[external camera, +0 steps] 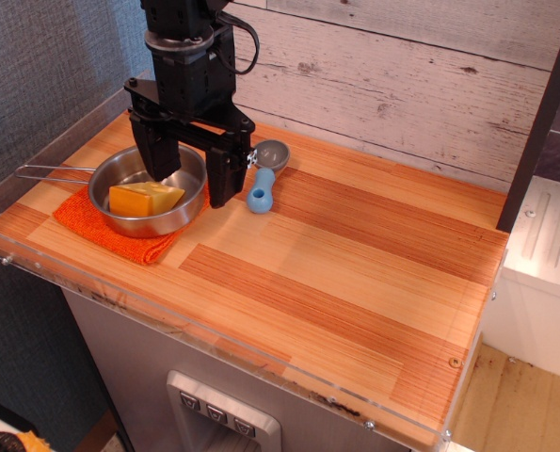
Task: Rotate the cheese within the silver pan.
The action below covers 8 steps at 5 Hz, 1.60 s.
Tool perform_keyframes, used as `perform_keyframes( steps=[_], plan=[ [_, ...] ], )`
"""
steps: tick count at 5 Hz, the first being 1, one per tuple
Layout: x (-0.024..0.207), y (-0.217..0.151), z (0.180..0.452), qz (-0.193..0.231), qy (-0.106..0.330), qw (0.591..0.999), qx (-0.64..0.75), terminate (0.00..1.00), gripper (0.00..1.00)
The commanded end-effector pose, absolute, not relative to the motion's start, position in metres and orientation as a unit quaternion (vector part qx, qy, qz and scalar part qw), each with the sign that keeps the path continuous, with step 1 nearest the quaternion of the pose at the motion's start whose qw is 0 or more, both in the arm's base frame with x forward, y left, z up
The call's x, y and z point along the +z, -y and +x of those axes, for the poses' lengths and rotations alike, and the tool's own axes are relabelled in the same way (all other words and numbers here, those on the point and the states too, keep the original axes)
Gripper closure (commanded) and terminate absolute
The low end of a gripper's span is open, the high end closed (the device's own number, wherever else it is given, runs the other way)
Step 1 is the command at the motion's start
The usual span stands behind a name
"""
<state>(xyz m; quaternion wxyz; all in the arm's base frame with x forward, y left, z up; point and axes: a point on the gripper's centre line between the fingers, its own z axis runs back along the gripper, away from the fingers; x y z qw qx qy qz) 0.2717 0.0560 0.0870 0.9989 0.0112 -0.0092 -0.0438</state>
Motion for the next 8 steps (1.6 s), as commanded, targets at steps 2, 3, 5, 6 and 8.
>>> perform_keyframes(
  steps=[2, 3, 5, 6, 8],
  plan=[
    [0.096, -0.091, 0.27, 0.013, 0.015, 1.0, -0.003, 0.0, 0.0],
    [0.095, -0.12, 0.264, 0.046, 0.01, 0.998, 0.031, 0.0, 0.0],
    [0.066, -0.158, 0.254, 0.065, -0.018, 0.996, 0.064, 0.0, 0.0],
    [0.064, -0.153, 0.255, 0.055, -0.003, 0.997, 0.06, 0.0, 0.0],
    [0.094, -0.145, 0.262, 0.035, 0.034, 0.997, 0.056, 0.0, 0.0]
  ],
)
